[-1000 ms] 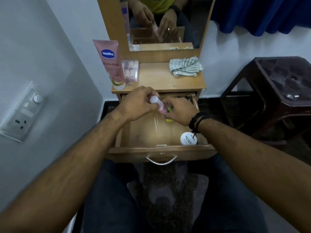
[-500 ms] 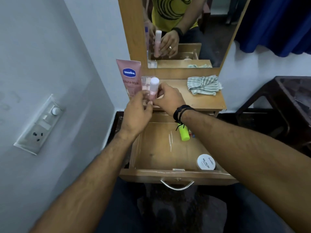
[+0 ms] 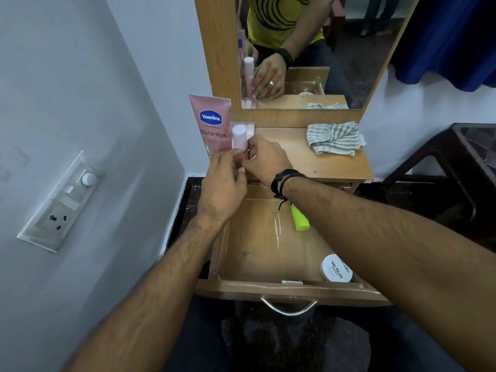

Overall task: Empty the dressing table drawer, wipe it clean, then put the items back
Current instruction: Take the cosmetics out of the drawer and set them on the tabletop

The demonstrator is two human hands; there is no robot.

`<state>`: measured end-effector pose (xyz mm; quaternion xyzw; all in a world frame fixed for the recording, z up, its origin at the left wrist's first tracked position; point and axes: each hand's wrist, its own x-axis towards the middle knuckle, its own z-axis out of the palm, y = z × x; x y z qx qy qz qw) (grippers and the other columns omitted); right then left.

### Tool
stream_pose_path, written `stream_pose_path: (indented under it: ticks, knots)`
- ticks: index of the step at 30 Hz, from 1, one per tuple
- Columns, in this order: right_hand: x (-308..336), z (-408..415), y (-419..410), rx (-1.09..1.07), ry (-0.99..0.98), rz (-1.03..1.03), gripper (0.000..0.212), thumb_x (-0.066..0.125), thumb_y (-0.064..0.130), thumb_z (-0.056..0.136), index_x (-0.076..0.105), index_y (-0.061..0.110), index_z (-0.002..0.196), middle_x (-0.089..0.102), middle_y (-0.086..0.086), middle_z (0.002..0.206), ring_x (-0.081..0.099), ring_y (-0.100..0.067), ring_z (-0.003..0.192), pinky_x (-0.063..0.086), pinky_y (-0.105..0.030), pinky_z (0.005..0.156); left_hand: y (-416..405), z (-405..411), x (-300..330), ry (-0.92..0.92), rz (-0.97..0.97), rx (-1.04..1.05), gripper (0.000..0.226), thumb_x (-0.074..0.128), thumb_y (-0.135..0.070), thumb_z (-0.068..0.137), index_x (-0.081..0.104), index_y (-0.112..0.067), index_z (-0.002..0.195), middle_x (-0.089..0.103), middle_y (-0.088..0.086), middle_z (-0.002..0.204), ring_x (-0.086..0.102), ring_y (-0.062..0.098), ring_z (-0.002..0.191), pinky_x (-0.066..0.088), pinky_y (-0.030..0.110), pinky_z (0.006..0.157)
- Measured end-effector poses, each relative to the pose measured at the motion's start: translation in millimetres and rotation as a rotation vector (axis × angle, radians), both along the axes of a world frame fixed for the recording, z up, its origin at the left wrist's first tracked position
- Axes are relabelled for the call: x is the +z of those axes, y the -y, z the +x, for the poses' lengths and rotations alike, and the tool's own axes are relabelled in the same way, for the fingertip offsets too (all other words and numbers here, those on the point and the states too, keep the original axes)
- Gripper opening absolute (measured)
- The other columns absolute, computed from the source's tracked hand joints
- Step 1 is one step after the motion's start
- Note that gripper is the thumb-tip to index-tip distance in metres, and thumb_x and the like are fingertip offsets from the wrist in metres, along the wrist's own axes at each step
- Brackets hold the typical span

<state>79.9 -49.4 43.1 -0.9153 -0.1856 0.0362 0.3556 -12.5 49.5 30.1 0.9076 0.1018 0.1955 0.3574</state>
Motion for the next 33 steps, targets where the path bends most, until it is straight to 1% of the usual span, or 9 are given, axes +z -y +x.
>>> stream_pose_path:
  ticks: [6, 13, 17, 19, 21, 24, 27, 29, 33]
  knots:
    - [-2.3, -2.9, -1.2, -0.003, 0.020, -0.027, 0.033, 0.068, 0.036, 0.085, 0.056, 0.024, 0.113, 0.068, 0.003, 0.094, 0.063, -0.021, 0.085, 0.054, -0.034, 0.074, 2.2, 0.3, -1.9, -0.001, 0.003, 0.005, 0.042, 0.058, -0.018, 0.099, 0.050, -0.018, 0.141, 0.046, 0.003, 0.142, 0.049, 0.008, 0.118, 0.050, 0.034, 0.103]
    - [1.1, -6.3, 3.8, 0.019, -0.013, -0.024, 0.053, 0.070, 0.032, 0.084, 0.048, 0.022, 0.132, 0.070, 0.002, 0.105, 0.065, -0.022, 0.097, 0.054, -0.038, 0.086, 4.2, -3.7, -1.0, 0.010, 0.011, 0.014, 0.040, 0.059, -0.019, 0.099, 0.050, -0.014, 0.138, 0.046, 0.004, 0.140, 0.044, 0.003, 0.110, 0.047, 0.026, 0.096]
    - [3.6, -12.4, 15.4, 0.025, -0.019, 0.021, 0.057, 0.073, 0.035, 0.083, 0.049, 0.020, 0.133, 0.068, 0.000, 0.110, 0.062, -0.022, 0.099, 0.050, -0.034, 0.085, 6.3, -8.8, -0.3, 0.014, 0.015, 0.007, 0.036, 0.057, -0.022, 0.099, 0.052, -0.014, 0.134, 0.050, 0.004, 0.136, 0.051, 0.010, 0.114, 0.048, 0.029, 0.095]
    - [3.2, -20.3, 29.3, 0.009, -0.001, 0.044, 0.055, 0.074, 0.039, 0.081, 0.051, 0.022, 0.128, 0.066, 0.003, 0.107, 0.061, -0.020, 0.096, 0.049, -0.033, 0.081, 13.2, -14.8, 1.5, 0.014, 0.002, -0.012, 0.031, 0.057, -0.024, 0.099, 0.055, -0.015, 0.128, 0.054, 0.002, 0.128, 0.057, 0.016, 0.111, 0.053, 0.038, 0.095]
    - [-1.3, -24.8, 42.7, -0.032, 0.010, 0.050, 0.048, 0.072, 0.039, 0.081, 0.054, 0.024, 0.123, 0.065, 0.005, 0.103, 0.060, -0.017, 0.092, 0.045, -0.031, 0.077, 19.8, -13.9, -0.6, 0.009, 0.005, -0.032, 0.026, 0.057, -0.025, 0.098, 0.058, -0.016, 0.122, 0.059, 0.000, 0.121, 0.060, 0.017, 0.105, 0.053, 0.043, 0.092]
    - [-12.4, -38.3, 69.1, -0.094, -0.019, 0.059, 0.033, 0.069, 0.034, 0.085, 0.059, 0.024, 0.115, 0.066, 0.006, 0.095, 0.060, -0.016, 0.090, 0.041, -0.028, 0.074, 37.3, -10.5, -6.1, -0.029, 0.012, -0.090, 0.024, 0.057, -0.028, 0.095, 0.062, -0.018, 0.116, 0.064, -0.003, 0.116, 0.062, 0.016, 0.103, 0.052, 0.043, 0.092]
    - [-27.5, -53.6, 94.0, -0.139, -0.065, 0.017, 0.020, 0.066, 0.028, 0.087, 0.062, 0.023, 0.105, 0.067, 0.005, 0.091, 0.062, -0.017, 0.089, 0.040, -0.027, 0.071, 58.7, -4.4, -17.0, -0.144, 0.007, -0.144, 0.023, 0.059, -0.024, 0.094, 0.065, -0.017, 0.114, 0.065, 0.000, 0.115, 0.062, 0.018, 0.102, 0.050, 0.036, 0.091]
    - [-37.4, -61.3, 104.3, -0.151, -0.099, -0.052, 0.019, 0.063, 0.027, 0.088, 0.063, 0.020, 0.107, 0.069, 0.002, 0.098, 0.063, -0.020, 0.095, 0.044, -0.028, 0.075, 70.1, -1.5, -28.2, -0.211, -0.001, -0.186, 0.020, 0.059, -0.020, 0.093, 0.067, -0.015, 0.111, 0.065, 0.002, 0.114, 0.061, 0.019, 0.103, 0.049, 0.033, 0.090]
    - [-53.5, -65.8, 118.8, -0.149, -0.161, -0.196, 0.028, 0.059, 0.026, 0.092, 0.063, 0.011, 0.116, 0.065, -0.010, 0.116, 0.060, -0.029, 0.107, 0.050, -0.038, 0.088, 91.4, 2.0, -53.6, -0.327, 0.005, -0.235, 0.016, 0.058, -0.020, 0.092, 0.067, -0.015, 0.104, 0.067, 0.006, 0.109, 0.063, 0.026, 0.097, 0.051, 0.036, 0.087]
